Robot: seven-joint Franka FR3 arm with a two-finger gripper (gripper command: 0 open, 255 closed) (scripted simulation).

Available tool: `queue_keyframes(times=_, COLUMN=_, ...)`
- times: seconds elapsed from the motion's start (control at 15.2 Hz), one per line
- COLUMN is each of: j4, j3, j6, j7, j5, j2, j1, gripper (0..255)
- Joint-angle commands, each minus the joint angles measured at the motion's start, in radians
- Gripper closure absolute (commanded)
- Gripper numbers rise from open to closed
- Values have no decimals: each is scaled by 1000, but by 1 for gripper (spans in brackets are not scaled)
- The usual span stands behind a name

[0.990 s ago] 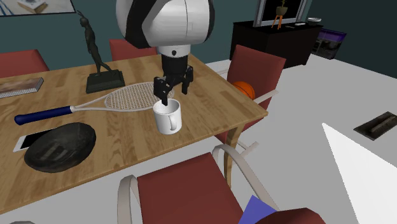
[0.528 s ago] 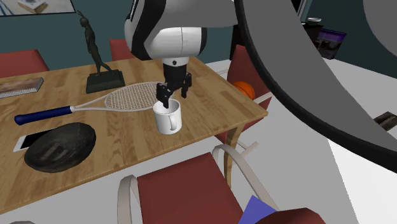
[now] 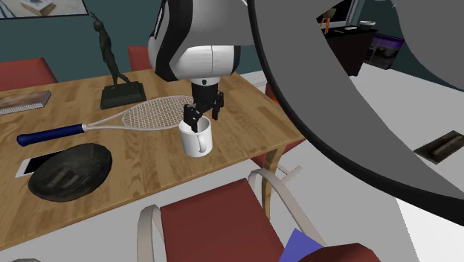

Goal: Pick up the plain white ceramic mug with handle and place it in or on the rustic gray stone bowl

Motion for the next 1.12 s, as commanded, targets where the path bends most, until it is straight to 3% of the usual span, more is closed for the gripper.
queue_keyframes(times=0.0, j4=0, j3=0, j6=0, j7=0, j5=0, j2=1, j1=0, gripper=0)
queue_keyframes(times=0.13, j4=0, j3=0, j6=0, j7=0, j5=0, j2=0, j1=0, gripper=0)
queue_keyframes(times=0.2, j4=0, j3=0, j6=0, j7=0, j5=0, j2=0, j1=0, gripper=255)
queue_keyframes(times=0.79, j4=0, j3=0, j6=0, j7=0, j5=0, j2=1, j1=0, gripper=255)
queue_keyframes(times=1.06, j4=22, j3=-5, j6=-43, j7=9, j5=-11, j2=-22, j1=2, gripper=255)
